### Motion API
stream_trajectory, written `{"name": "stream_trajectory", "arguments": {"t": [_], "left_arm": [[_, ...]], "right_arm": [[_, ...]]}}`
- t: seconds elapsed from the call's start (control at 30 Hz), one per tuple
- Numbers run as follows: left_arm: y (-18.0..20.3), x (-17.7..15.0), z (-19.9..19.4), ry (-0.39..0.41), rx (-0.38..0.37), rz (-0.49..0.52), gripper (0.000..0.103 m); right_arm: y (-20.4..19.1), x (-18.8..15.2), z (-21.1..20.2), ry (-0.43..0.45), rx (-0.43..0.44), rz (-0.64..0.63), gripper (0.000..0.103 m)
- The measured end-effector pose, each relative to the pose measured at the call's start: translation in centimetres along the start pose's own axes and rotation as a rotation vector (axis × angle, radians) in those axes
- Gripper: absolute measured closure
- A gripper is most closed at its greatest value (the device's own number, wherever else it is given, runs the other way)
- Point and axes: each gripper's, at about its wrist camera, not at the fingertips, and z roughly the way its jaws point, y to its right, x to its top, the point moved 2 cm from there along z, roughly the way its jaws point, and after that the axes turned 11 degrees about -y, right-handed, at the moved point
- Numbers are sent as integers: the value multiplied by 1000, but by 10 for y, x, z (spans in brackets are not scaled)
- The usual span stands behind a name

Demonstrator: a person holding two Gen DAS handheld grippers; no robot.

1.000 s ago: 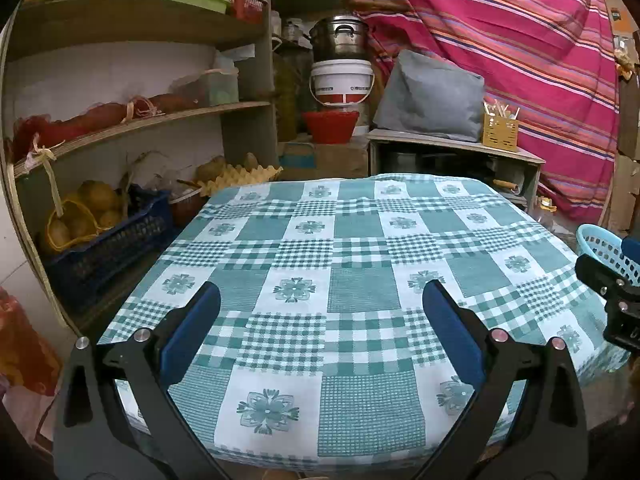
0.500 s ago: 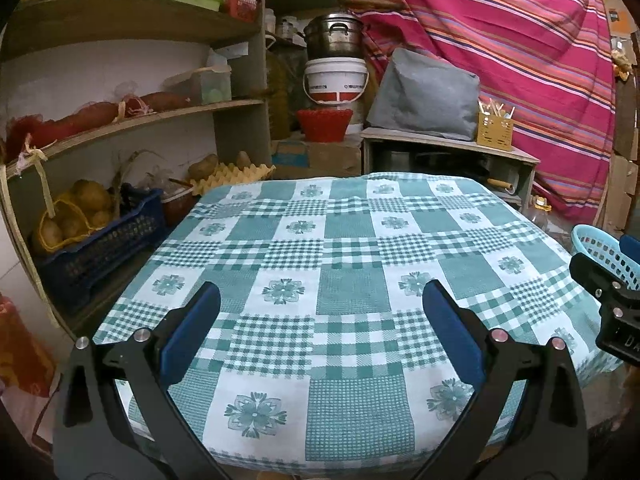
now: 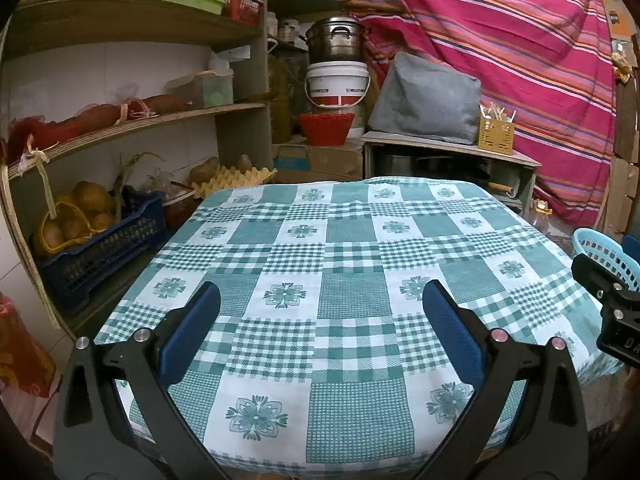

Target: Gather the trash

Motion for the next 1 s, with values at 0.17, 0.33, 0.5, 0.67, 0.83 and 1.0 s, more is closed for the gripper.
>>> {"name": "stream_trajectory", "arguments": {"t": [0.17,0.33,0.5,0.67,0.83,1.0], "left_arm": [[-1,1,0,-2,1,1,5],[-3,1,0,0,2,-2,5],[-3,1,0,3,2,0,5],[-5,3,-1,7,1,-3,5],[-5,3,-7,20,6,-1,5],[-3,2,-9,25,4,-3,5]], "right_arm": [[1,0,-1,-2,-4,-2,4],[2,1,0,-3,-5,-2,5],[3,0,0,-3,-5,-2,4],[4,0,-1,-3,-5,-1,4],[4,1,-1,-1,-6,-4,4],[5,1,0,-2,-4,-2,4]]}}
